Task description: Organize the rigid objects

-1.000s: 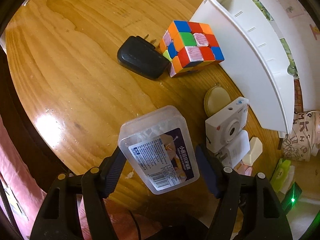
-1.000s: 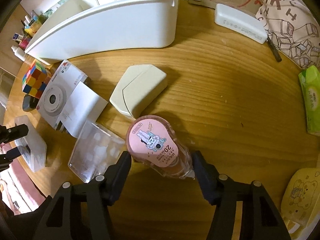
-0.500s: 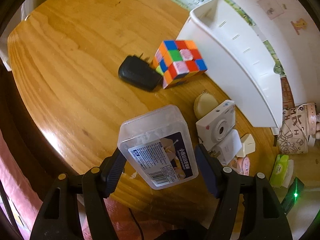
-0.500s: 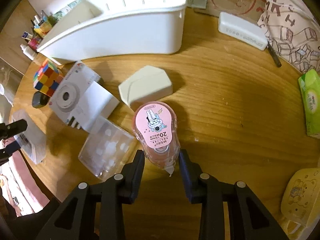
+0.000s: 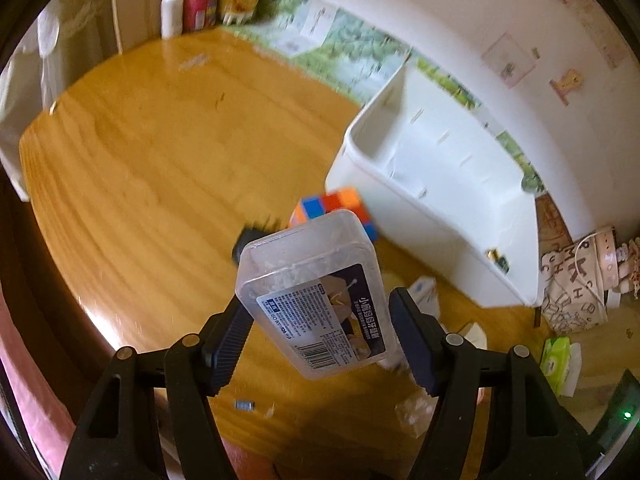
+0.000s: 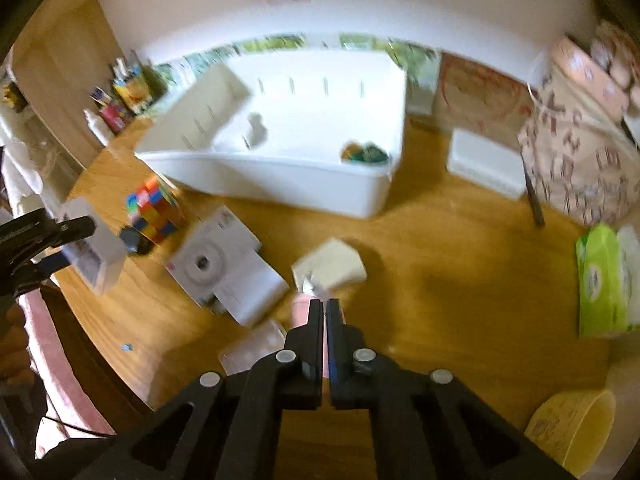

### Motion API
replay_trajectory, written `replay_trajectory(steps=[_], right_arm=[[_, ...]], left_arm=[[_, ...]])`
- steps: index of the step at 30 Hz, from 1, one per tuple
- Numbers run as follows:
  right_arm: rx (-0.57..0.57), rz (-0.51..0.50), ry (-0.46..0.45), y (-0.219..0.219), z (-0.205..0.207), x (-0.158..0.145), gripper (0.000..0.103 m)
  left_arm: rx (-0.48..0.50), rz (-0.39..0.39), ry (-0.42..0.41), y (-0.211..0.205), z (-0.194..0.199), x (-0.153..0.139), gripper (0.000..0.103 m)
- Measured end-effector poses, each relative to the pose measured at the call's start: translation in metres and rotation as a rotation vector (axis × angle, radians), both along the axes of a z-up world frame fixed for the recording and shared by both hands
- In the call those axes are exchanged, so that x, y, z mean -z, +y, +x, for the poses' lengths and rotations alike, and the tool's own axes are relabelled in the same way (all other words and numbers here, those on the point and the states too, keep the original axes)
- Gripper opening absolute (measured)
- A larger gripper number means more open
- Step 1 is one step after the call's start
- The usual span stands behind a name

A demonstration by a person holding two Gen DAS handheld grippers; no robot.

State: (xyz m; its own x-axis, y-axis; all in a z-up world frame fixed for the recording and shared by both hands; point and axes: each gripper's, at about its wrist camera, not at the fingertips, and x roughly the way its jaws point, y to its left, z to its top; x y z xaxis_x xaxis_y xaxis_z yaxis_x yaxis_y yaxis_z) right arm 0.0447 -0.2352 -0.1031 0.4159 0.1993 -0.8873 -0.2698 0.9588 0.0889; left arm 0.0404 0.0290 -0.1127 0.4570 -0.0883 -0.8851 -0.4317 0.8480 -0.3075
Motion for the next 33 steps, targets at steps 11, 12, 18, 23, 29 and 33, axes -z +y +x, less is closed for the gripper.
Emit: replay_trajectory(steps=[11,12,18,23,29,33], right_arm=[[-0.030,0.058,-0.024,0.004,0.024,-0.010,0.003],[-0.025,0.065,-0.008,0.003,0.025,-0.008,0.003],[-0.003,0.110,0.104,-0.005,0.025,0.015,0.034],[0.007,0.110,0.186,-0.008,0.022,0.038,0.045],[-0.003,0.052,0.227,-0.006,0.020,0.062,0.052],[-0.018,0.015,0.251,-0.005,0.018,0.076,0.052]], left_arm=[[0.073,0.095,-0.212,-0.004,0.024,-0.047,0.072],[0.082,0.101,-0.227,-0.005,0.024,-0.050,0.072],[0.090,0.076,-0.226,-0.003,0.028,-0.049,0.072],[0.096,0.073,-0.222,-0.003,0.029,-0.048,0.071],[0.114,0.065,-0.232,-0.003,0.028,-0.049,0.071],[0.122,0.061,-0.235,-0.002,0.028,-0.050,0.071]])
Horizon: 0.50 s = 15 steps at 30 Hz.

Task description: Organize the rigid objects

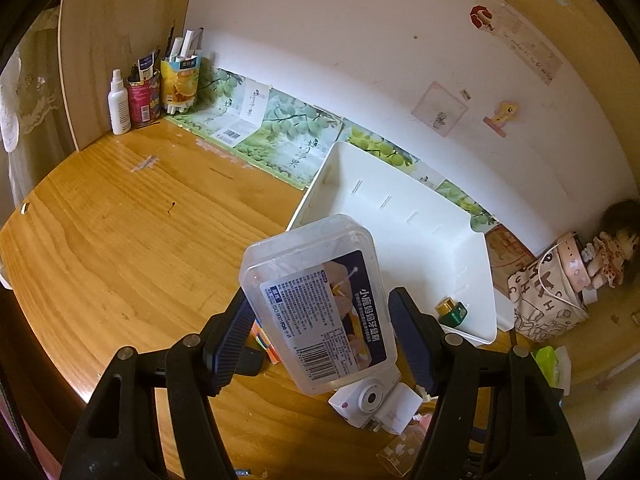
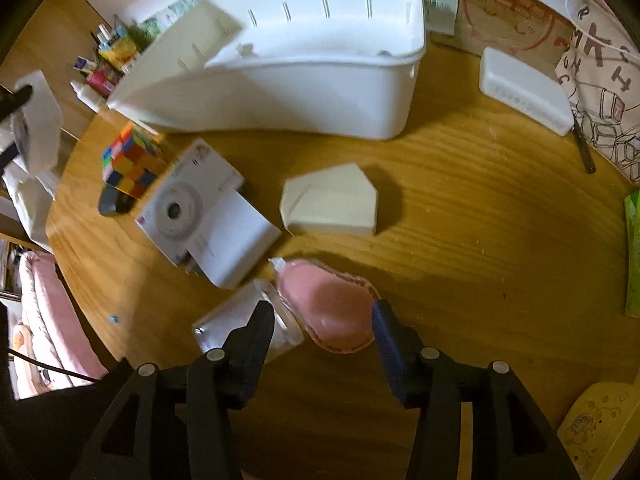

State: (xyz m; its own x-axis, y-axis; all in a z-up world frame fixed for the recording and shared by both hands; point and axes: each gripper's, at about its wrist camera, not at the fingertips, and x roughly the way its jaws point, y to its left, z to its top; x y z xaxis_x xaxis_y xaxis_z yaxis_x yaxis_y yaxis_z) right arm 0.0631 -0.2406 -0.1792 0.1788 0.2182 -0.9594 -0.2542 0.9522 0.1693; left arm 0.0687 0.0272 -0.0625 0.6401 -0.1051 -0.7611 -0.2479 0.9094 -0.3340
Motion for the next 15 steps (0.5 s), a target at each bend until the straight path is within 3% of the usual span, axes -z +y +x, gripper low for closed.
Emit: replay_trajectory(steps=[11,15], right_arm=[[-0.018,-0.039,0.032,-0.004,0.004,0.017,0.057],[-0.044,-0.041,0.043,0.001,0.001,0.021,0.064]], left_arm=[[-0.010,0.006,0.019,0.002,-0.004,0.003,0.071],[-0.012,0.007,0.021,0.001,-0.005,0.003,0.071]])
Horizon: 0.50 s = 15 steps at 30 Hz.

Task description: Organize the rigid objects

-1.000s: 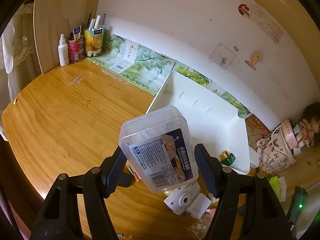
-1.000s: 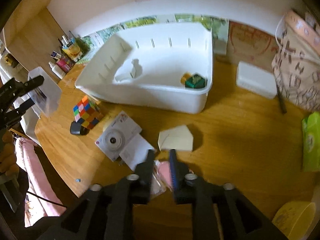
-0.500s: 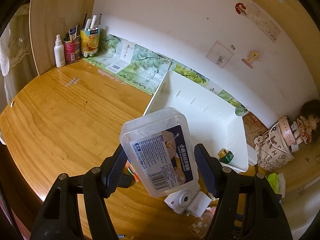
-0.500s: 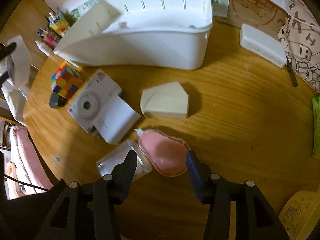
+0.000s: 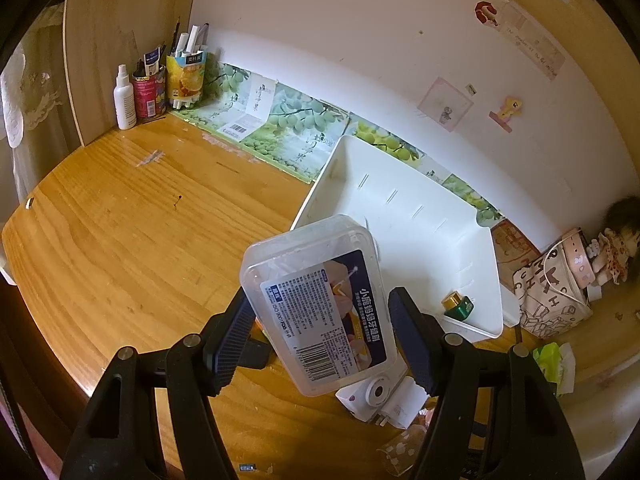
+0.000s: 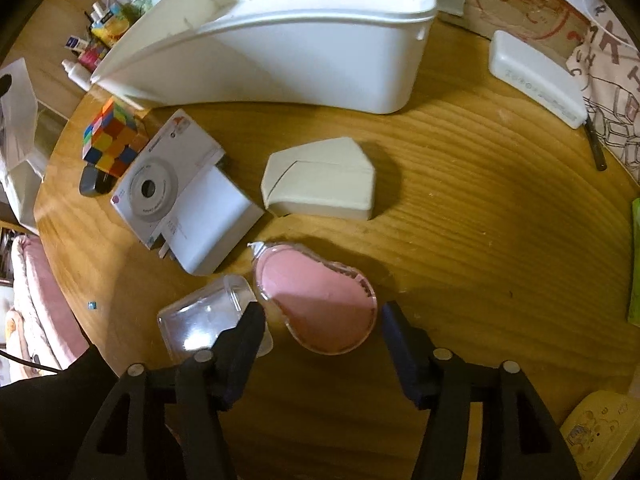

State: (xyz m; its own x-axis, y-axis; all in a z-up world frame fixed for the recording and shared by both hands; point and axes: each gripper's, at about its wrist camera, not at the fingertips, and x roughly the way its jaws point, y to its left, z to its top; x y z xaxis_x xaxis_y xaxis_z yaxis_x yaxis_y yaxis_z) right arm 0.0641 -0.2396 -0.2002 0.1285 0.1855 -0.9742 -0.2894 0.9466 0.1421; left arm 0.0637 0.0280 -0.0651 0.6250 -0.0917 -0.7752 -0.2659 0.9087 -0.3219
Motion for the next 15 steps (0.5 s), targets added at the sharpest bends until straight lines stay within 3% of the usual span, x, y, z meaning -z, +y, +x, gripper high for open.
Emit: replay_trajectory(steps=[10,15], right_arm=[[-0.046,-0.077,-0.015,0.010,0.004,0.010,0.065],[-0.092,-0.090,-0.038,0.014,0.005,0.012,0.057]], left_arm=[[0.015,0.031,0.019,-0.008,-0.008,-0.001,0.071],[0.023,0.042,0.016,-0.013,-0.013,-0.004,0.071]])
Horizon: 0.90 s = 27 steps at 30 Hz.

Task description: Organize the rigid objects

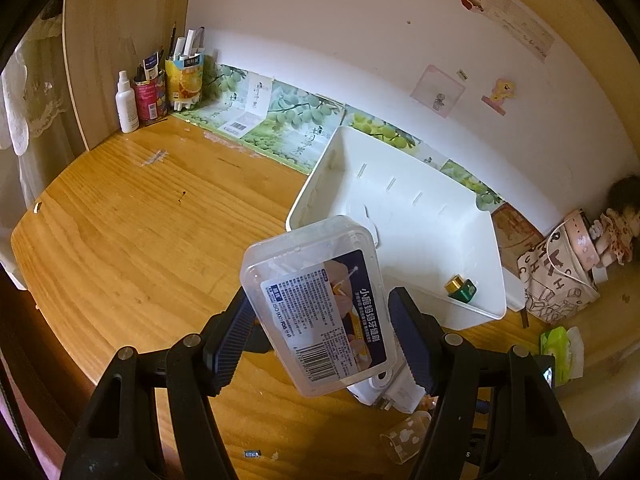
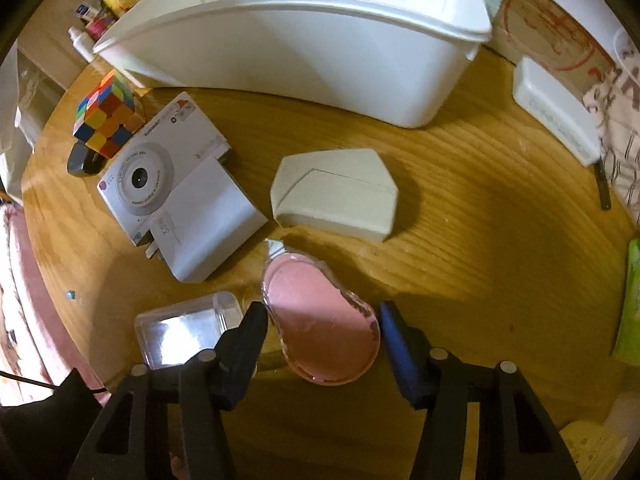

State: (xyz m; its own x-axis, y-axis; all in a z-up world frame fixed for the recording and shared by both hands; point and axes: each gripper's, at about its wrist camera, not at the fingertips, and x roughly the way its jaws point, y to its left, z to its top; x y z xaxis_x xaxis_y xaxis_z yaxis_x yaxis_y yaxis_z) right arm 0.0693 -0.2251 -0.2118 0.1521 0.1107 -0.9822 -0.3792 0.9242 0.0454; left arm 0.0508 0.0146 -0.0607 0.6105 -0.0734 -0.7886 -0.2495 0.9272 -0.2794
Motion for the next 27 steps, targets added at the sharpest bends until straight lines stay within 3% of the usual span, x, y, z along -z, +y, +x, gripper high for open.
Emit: replay_trajectory(steps=[11,27], right_arm=[[-0.023,-0.003,0.018,0.014,-0.003,-0.004,0.052],[0.047,-0.032,-0.003,0.036,-0.001,-0.039,0.052]], left_arm=[[0.074,0.030,-0.003,-0.009,0.014,-0.005,0.071],[0.358,0.090,-0.045,-0.021,0.059,-0.022,0.071]])
